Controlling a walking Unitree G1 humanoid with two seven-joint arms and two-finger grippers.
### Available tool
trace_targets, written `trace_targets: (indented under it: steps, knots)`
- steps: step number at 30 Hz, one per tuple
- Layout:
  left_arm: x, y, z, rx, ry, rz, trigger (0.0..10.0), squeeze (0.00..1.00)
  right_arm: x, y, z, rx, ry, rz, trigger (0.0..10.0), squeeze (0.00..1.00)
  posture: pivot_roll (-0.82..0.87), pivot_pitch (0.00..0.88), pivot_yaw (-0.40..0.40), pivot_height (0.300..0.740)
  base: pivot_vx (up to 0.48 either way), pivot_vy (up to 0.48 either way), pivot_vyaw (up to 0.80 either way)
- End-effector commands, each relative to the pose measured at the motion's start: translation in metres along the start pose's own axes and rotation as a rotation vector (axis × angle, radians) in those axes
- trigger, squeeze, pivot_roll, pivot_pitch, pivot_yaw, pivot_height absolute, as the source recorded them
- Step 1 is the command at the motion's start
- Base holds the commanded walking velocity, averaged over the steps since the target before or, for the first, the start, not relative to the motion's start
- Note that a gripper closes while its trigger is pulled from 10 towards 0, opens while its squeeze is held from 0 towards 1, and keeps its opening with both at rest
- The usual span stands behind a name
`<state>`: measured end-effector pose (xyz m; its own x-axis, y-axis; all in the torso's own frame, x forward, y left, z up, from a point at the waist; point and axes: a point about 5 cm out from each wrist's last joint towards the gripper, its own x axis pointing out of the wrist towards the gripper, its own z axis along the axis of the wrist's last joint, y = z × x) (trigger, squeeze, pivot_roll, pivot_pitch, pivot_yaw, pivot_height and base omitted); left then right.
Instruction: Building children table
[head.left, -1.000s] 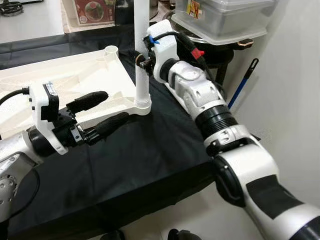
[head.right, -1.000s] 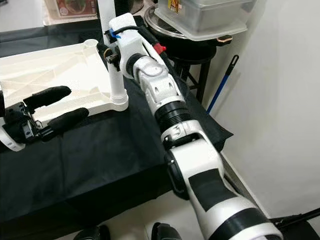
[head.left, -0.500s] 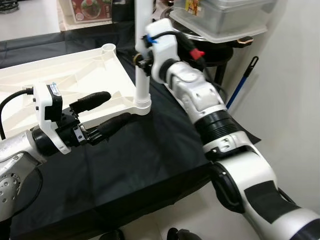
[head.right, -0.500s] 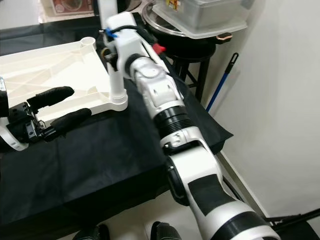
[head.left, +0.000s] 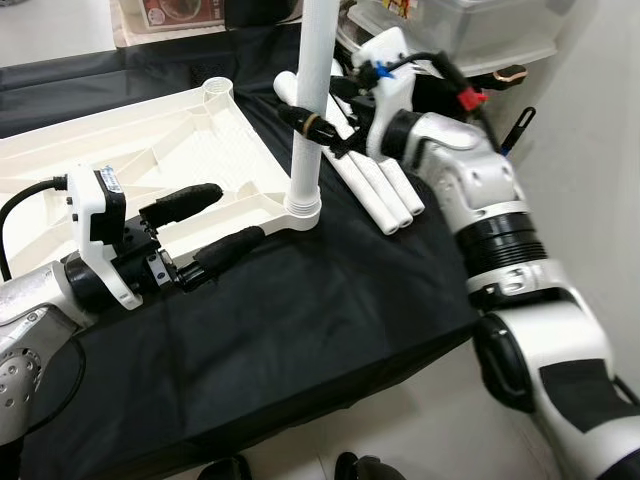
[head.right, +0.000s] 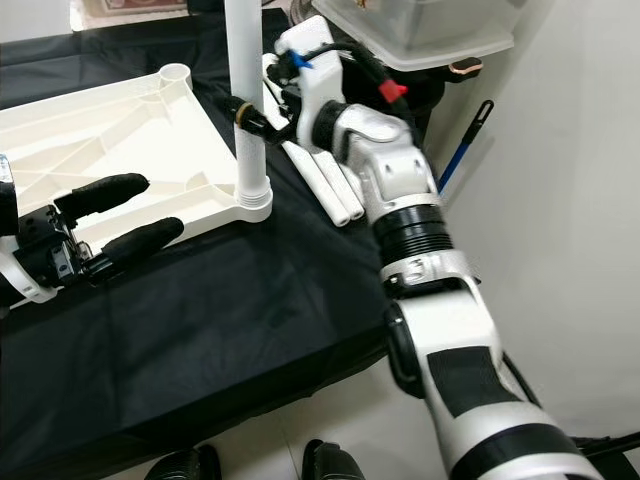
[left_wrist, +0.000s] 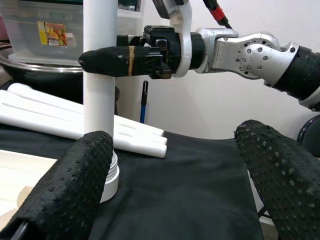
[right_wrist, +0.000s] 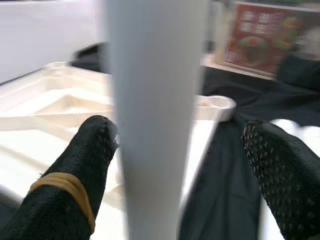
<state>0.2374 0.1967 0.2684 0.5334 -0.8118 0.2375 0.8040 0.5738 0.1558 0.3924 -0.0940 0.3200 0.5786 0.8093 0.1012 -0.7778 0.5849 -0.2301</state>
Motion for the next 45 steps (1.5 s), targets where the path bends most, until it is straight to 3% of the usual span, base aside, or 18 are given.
trace_targets:
  steps: [1, 10, 11, 12, 13, 14, 15, 31, 32, 33, 42, 45]
  knots:
    - [-0.001, -0.005, 0.001, -0.003, 0.016, -0.022, 10.0, 0.00, -0.004, 0.000, -0.008, 0.013, 0.000, 0.080, 10.0, 1.00, 0.02, 0.214, -0.089, 0.740, 0.000, 0.000, 0.00]
    - [-0.006, -0.007, 0.006, -0.007, 0.036, -0.017, 10.0, 0.00, -0.010, 0.000, -0.015, 0.050, 0.007, 0.224, 10.0, 0.95, 0.05, 0.240, -0.084, 0.740, 0.000, 0.000, 0.00]
    - [-0.007, -0.008, 0.006, -0.009, 0.040, -0.018, 10.0, 0.00, -0.010, -0.003, -0.012, 0.035, 0.003, 0.229, 10.0, 0.79, 0.06, 0.246, -0.085, 0.740, 0.000, 0.000, 0.00]
    - [-0.007, -0.008, 0.006, -0.009, 0.040, -0.018, 10.0, 0.00, -0.010, -0.003, -0.012, 0.035, 0.003, 0.229, 10.0, 0.79, 0.06, 0.246, -0.085, 0.740, 0.000, 0.000, 0.00]
    - [-0.007, -0.008, 0.007, -0.011, 0.043, -0.019, 10.0, 0.00, -0.010, -0.006, -0.008, 0.020, 0.002, 0.229, 10.0, 0.21, 0.06, 0.250, -0.084, 0.740, 0.000, 0.000, 0.00]
    - [-0.007, -0.008, 0.007, -0.011, 0.043, -0.019, 10.0, 0.00, -0.010, -0.006, -0.008, 0.020, 0.002, 0.229, 10.0, 0.21, 0.06, 0.250, -0.084, 0.740, 0.000, 0.000, 0.00]
    - [-0.008, -0.009, 0.007, -0.012, 0.044, -0.019, 10.0, 0.00, -0.010, -0.007, -0.006, 0.010, 0.000, 0.230, 10.0, 0.00, 0.06, 0.250, -0.083, 0.740, 0.000, 0.000, 0.00]
    - [-0.017, -0.021, 0.012, -0.025, 0.068, -0.003, 10.0, 0.00, 0.002, -0.004, 0.000, -0.044, -0.018, 0.240, 9.9, 0.00, 0.10, 0.294, -0.095, 0.740, 0.000, 0.000, 0.00]
    - [-0.018, -0.023, 0.014, -0.027, 0.071, 0.000, 10.0, 0.00, 0.002, -0.005, 0.001, -0.041, -0.030, 0.231, 7.1, 0.00, 0.11, 0.303, -0.095, 0.740, 0.000, 0.000, 0.00]
    - [-0.019, -0.026, 0.015, -0.029, 0.079, 0.002, 10.0, 0.00, 0.002, -0.006, 0.001, -0.034, -0.048, 0.217, 0.0, 0.00, 0.12, 0.322, -0.089, 0.740, 0.000, 0.000, 0.00]
    - [-0.018, -0.027, 0.020, -0.027, 0.080, 0.008, 10.0, 0.00, 0.000, -0.008, -0.001, -0.034, -0.061, 0.202, 0.0, 0.00, 0.13, 0.327, -0.085, 0.740, 0.000, 0.000, 0.00]
    - [-0.016, -0.025, 0.023, -0.017, 0.070, 0.007, 10.0, 0.00, 0.001, -0.008, 0.003, -0.085, -0.051, 0.185, 0.0, 0.00, 0.12, 0.315, -0.084, 0.740, 0.000, 0.000, 0.00]
